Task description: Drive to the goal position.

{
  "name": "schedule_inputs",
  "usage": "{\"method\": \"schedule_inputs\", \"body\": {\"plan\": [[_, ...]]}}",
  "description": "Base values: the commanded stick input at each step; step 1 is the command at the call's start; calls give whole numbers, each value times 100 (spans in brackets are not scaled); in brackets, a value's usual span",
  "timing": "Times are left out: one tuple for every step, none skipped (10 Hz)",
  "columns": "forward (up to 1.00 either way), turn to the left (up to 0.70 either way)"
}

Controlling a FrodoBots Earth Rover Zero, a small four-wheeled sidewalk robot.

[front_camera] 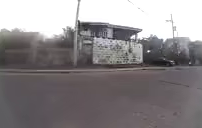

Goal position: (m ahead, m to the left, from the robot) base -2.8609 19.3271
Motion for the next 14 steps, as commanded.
{"method": "schedule_inputs", "body": {"plan": [[0,100],[0,100],[0,100],[0,100],[0,100],[0,100],[0,100],[0,100],[0,100],[0,100],[0,100],[0,100],[0,100],[0,100]]}}
